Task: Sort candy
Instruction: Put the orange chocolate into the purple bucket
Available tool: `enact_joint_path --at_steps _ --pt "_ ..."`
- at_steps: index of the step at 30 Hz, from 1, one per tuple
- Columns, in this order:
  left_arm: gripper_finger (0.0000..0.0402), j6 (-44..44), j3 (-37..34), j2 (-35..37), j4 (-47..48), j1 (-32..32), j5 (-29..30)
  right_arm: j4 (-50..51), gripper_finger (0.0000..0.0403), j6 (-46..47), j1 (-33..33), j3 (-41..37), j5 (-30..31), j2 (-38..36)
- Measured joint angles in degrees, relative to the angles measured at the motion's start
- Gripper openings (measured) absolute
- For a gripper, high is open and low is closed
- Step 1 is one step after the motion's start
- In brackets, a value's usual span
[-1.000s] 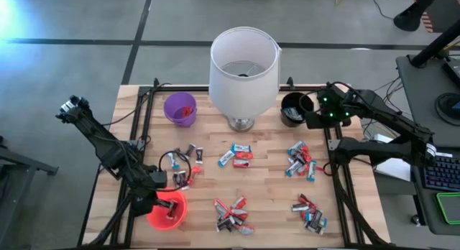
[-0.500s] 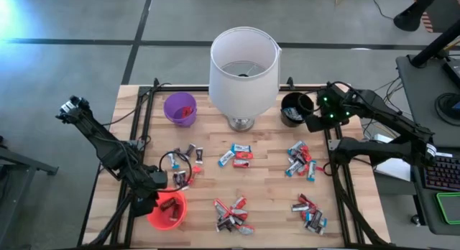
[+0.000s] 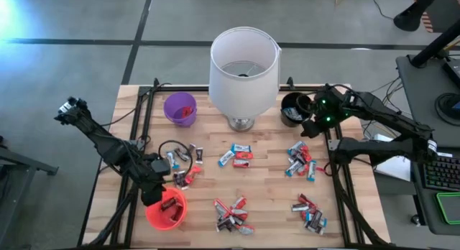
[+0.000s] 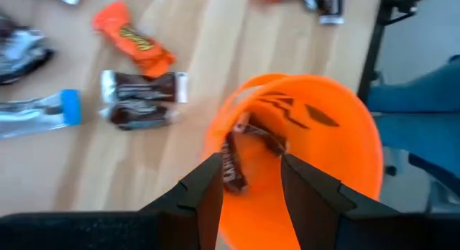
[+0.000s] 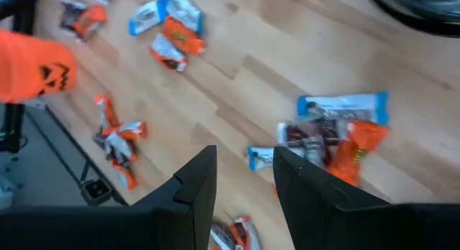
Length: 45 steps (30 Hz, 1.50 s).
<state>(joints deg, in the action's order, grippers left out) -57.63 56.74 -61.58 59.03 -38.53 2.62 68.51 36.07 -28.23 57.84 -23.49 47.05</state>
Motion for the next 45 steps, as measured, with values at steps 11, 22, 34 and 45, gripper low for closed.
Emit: enact_joint_path --at_steps 11,22,34,45 --pt "0.0123 2.35 11.51 0.13 13.99 0.53 12.4 -24.59 0.0128 4.41 18.14 -5.24 3.16 7.98" --pt "0.0123 4.88 17.21 0.42 25.3 0.49 17.82 -42.32 0.0128 2.83 26.56 -4.98 7.02 22.21" --pt "0.0123 5.58 16.86 2.11 27.31 0.49 19.5 -57.65 0.0128 -3.01 26.51 -4.89 6.88 35.51" --pt "0.0123 5.64 16.69 2.21 27.38 0.49 19.4 -55.83 0.0133 -16.67 26.51 4.25 6.36 42.6"
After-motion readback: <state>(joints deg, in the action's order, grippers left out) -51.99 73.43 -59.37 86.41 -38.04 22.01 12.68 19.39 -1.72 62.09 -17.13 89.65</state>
